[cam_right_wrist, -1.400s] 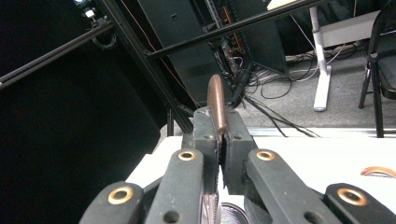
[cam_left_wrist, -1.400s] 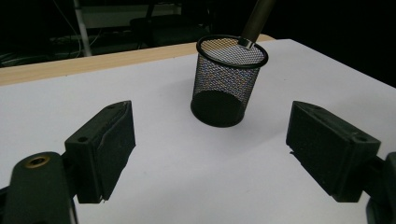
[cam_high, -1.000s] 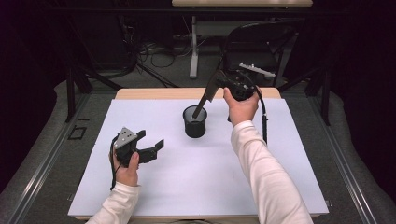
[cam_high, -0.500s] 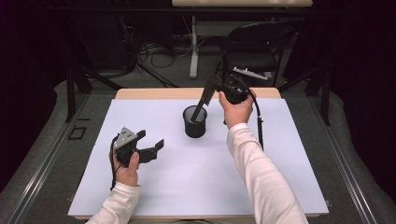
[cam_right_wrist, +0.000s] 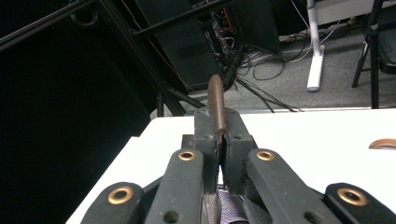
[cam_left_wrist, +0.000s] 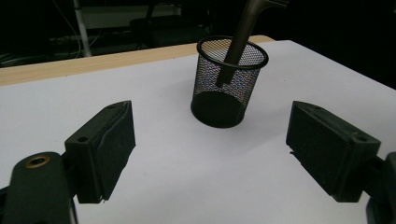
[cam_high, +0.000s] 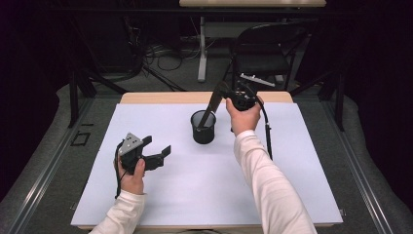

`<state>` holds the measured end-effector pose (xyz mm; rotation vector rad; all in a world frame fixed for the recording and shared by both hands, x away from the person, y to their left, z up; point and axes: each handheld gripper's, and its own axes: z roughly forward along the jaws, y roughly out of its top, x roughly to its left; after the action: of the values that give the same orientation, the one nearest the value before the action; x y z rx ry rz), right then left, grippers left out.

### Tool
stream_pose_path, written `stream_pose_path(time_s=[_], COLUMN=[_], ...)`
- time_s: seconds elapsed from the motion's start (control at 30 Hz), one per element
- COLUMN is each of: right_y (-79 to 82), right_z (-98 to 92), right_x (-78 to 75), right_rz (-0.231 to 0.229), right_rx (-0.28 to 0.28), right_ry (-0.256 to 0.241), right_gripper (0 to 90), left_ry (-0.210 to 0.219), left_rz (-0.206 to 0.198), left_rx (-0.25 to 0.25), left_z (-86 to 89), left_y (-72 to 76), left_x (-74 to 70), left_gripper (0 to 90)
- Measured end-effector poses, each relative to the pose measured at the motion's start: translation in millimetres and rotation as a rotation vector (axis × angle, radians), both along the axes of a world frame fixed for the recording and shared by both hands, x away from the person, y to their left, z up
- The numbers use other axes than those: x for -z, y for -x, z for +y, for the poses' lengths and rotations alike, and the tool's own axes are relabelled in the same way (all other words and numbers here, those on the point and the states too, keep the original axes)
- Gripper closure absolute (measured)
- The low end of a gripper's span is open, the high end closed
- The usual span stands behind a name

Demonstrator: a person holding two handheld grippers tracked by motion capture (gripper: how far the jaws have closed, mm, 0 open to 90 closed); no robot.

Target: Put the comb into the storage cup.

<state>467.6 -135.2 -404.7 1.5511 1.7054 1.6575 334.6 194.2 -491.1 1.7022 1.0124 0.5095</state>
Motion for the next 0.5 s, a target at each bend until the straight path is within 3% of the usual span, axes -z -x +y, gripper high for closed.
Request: stream_pose_path(time_s=[0.5], right_y=[-4.3], right_z=[-3.9], right_x=[14.0], right_rz=[0.038], right_rx=[0.019], right_ry=[-0.022], right_gripper=[87.4], left_ry=[-0.003], left_rz=[0.001], left_rx=[0.001], left_z=[-0.1], left_y=[-0.1], left_x=[0.1], left_gripper=[15.6])
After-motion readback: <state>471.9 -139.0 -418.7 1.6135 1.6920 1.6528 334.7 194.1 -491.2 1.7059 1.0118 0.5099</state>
